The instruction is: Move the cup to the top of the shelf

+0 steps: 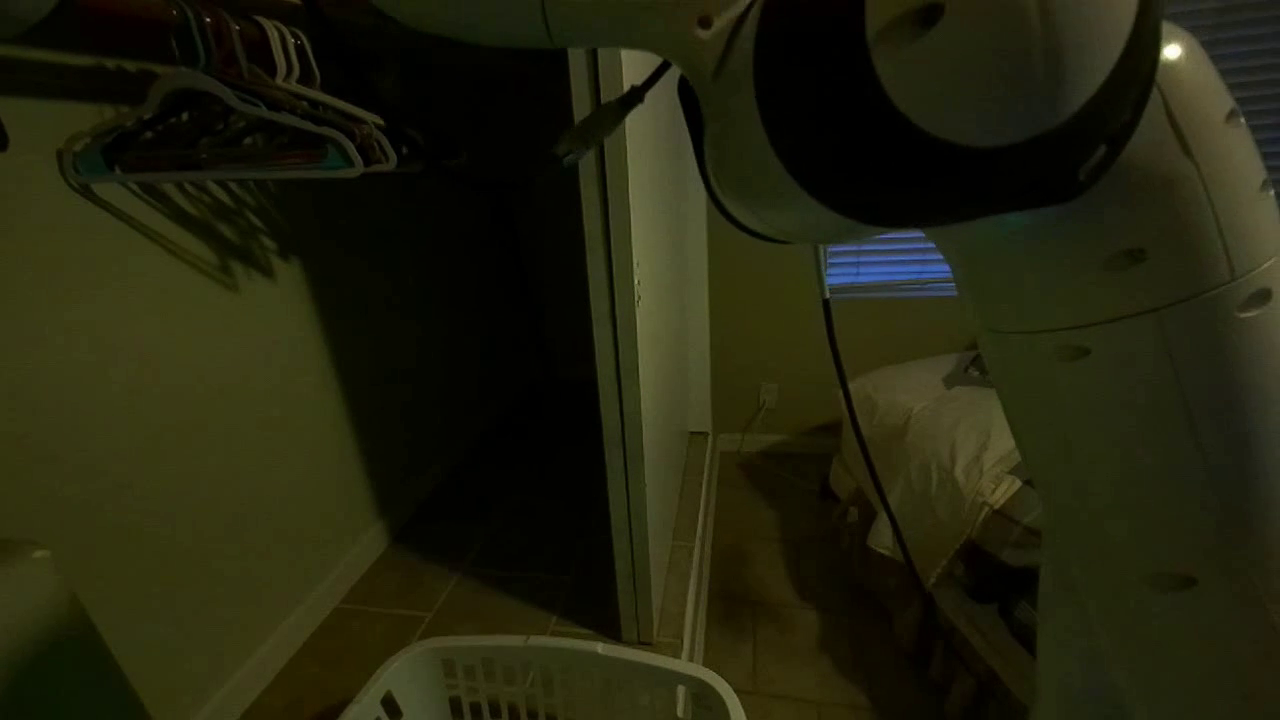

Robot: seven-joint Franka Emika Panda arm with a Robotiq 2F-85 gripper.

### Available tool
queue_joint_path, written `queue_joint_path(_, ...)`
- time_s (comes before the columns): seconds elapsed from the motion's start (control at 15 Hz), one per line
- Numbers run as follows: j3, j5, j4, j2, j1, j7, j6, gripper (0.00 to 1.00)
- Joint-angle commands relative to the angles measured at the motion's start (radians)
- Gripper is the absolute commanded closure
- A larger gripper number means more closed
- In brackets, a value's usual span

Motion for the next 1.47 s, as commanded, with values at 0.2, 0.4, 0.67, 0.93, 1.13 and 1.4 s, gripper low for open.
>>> queue_joint_path(0.2,-0.027,-0.044,0.137,0.097,0.051,0.007,0.007,0.16)
queue_joint_path(0.4,-0.035,-0.045,0.165,0.116,0.059,0.006,0.004,0.04)
queue_joint_path(0.67,-0.044,-0.042,0.201,0.142,0.071,0.004,0.003,0.00)
queue_joint_path(0.93,-0.051,-0.042,0.230,0.164,0.083,0.000,-0.001,0.29)
queue_joint_path(1.13,-0.057,-0.041,0.244,0.174,0.090,-0.001,-0.005,0.46)
queue_joint_path(1.4,-0.077,-0.049,0.248,0.165,0.102,0.018,-0.022,0.74)
